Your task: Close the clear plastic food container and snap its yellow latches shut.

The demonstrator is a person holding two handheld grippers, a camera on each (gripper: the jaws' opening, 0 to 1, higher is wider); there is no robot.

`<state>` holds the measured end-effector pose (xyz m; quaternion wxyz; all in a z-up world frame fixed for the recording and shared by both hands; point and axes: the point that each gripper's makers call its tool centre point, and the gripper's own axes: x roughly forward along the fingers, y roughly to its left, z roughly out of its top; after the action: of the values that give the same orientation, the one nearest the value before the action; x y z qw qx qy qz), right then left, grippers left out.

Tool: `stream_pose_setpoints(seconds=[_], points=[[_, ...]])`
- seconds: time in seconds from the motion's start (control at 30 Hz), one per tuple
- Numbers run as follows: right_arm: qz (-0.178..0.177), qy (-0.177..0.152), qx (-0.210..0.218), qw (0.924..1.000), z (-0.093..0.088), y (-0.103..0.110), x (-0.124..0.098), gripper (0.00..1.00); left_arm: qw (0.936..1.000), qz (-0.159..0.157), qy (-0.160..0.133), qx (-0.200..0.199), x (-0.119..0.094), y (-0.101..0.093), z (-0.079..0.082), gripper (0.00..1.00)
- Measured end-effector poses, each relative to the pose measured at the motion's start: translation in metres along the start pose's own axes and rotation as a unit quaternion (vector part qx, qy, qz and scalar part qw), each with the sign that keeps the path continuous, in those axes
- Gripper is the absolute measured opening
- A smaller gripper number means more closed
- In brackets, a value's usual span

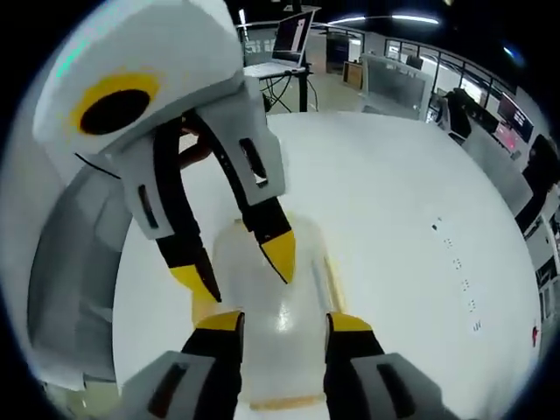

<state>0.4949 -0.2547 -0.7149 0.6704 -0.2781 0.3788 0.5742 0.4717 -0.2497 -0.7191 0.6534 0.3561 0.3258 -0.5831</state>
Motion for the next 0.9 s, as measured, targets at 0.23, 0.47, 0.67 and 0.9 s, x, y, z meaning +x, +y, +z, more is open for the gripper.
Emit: stream_pose_setpoints(seconds=[0.23, 0.47, 0.67, 0.9], points=[[-0.004, -0.002, -0.004, 1.0000, 0.005, -0.006, 0.000, 0.36, 0.9998, -0.005, -0.016, -0.012, 0.003, -0.008, -0.001, 0.32], [0.001, 0.003, -0.003, 1.0000, 0.010, -0.011, 0.006, 0.40, 0.9995, -0.007, -0.015, -0.027, 0.002, -0.011, -0.002, 0.31], [0.009, 0.006, 0.012, 0.9999, 0.010, -0.018, 0.011, 0.41, 0.9998, -0.004, -0.014, -0.011, 0.004, -0.018, -0.002, 0.37], [0.019, 0.013, 0.013, 0.9996, 0.007, -0.019, 0.018, 0.39, 0.9999, 0.005, -0.013, 0.004, 0.005, -0.020, -0.002, 0.41]])
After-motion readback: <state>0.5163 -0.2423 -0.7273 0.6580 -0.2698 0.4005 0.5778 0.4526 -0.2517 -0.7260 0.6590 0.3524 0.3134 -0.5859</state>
